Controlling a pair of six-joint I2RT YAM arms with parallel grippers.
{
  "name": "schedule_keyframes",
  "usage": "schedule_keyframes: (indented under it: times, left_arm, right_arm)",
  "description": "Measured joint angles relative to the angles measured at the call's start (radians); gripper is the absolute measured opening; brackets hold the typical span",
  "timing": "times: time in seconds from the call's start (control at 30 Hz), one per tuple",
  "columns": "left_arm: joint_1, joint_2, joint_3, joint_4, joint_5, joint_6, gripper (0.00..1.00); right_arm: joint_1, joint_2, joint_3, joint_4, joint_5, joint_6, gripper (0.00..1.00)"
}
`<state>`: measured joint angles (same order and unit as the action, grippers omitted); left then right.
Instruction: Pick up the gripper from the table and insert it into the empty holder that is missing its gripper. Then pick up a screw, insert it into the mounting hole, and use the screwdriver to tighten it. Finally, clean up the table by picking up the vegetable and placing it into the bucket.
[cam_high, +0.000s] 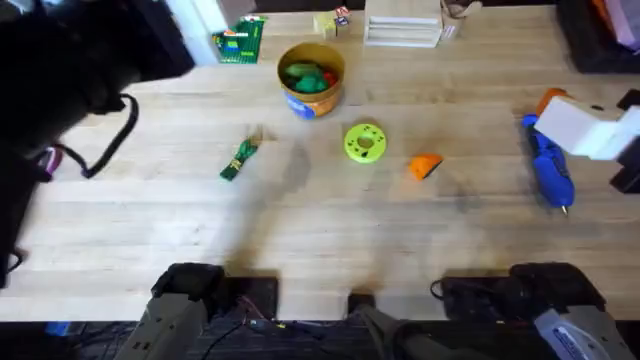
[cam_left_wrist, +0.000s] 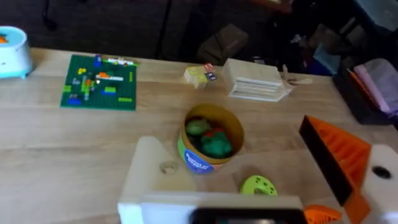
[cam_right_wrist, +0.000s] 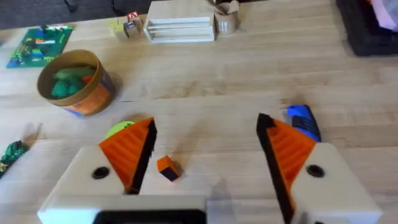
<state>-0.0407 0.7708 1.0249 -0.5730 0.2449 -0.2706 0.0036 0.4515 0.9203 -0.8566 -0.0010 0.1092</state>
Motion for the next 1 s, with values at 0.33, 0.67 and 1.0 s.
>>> schedule_keyframes:
  times: [0.33, 0.67, 1.0]
  left_arm:
    - [-0.161, -0.370, -0.526, 0.399, 0.093, 0.110, 0.992]
    - [-0.294, -0.660, -0.790, 0.428, 0.150, 0.121, 0.992]
    - [-0.392, -0.766, -0.959, 0.446, 0.193, 0.121, 0.991]
  right_arm:
    - [0.000, 0.000, 0.000, 0.000, 0.000, 0.000, 0.985]
    - [0.000, 0.000, 0.000, 0.000, 0.000, 0.000, 0.985]
    - [0.000, 0.000, 0.000, -0.001, 0.000, 0.000, 0.985]
